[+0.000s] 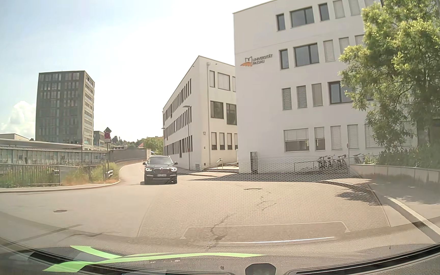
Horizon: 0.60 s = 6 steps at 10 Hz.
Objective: Follow the waypoints while adhering to traffic rules and regulations
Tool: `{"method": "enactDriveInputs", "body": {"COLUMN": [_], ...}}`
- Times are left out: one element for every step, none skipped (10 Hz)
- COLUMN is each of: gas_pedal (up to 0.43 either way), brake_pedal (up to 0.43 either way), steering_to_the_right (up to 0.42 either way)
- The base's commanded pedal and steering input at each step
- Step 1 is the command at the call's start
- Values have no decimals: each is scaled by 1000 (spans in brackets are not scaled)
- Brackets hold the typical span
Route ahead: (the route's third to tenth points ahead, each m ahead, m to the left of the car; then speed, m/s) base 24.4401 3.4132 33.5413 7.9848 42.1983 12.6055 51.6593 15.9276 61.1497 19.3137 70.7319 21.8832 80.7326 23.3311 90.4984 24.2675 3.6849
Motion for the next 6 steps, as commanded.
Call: {"method": "enactDriveInputs", "body": {"gas_pedal": [118, 118, 118, 118, 118, 130], "brake_pedal": [0, 0, 0, 0, 0, 0], "steering_to_the_right": [162, 146, 135, 127, 115, 101]}}
